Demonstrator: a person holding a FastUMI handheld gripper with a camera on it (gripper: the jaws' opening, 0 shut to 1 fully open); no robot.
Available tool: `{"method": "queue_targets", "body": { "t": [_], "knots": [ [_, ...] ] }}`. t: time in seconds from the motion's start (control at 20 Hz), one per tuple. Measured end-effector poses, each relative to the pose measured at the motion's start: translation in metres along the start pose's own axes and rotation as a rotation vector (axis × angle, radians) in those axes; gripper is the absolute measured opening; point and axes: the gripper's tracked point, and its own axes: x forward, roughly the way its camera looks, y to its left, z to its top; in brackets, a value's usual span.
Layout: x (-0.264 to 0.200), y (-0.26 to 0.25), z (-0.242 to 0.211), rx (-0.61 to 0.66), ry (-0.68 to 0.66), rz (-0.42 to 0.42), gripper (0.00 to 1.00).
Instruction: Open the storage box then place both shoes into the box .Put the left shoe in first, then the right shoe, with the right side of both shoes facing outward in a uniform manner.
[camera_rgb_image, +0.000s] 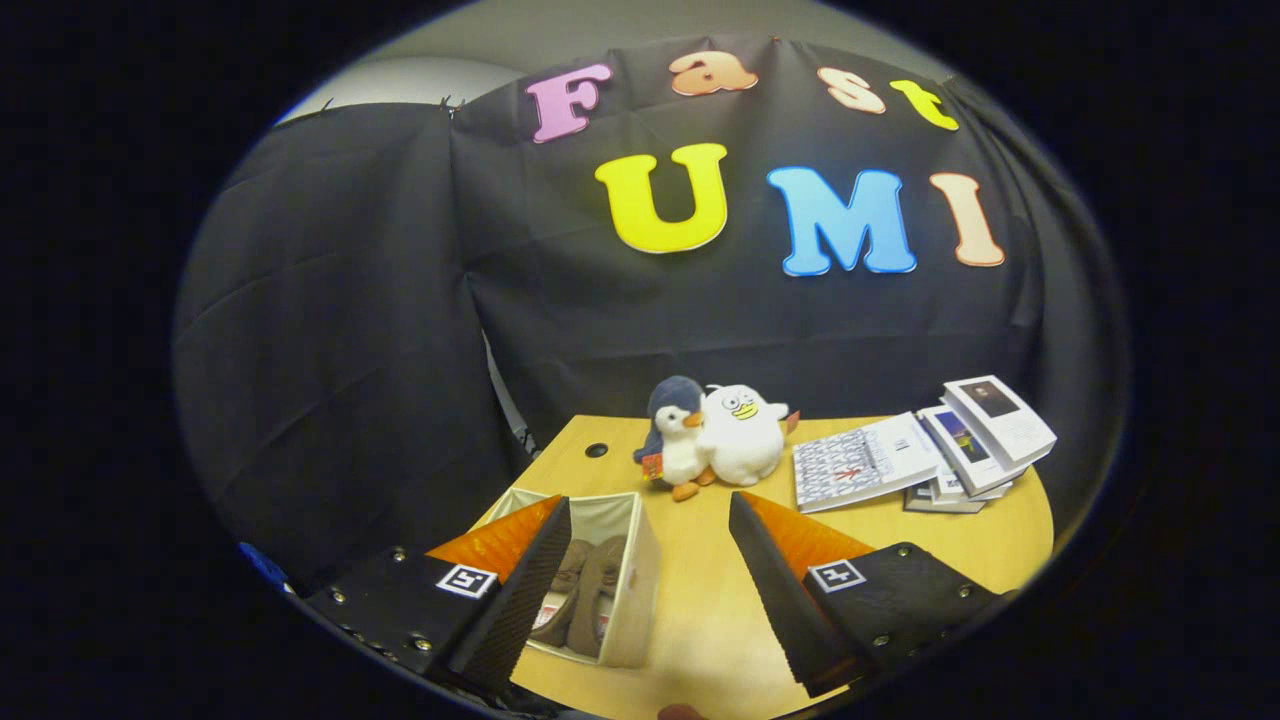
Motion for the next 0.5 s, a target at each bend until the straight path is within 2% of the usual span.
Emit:
{"method": "queue_targets", "body": {
  "t": [0.2,0.5],
  "knots": [
    [-0.029,-0.054,0.013,-0.057,-0.081,-0.098,0.98],
    [-0.071,-0.120,0.026,-0.060,-0.196,-0.214,0.98]
  ]
}}
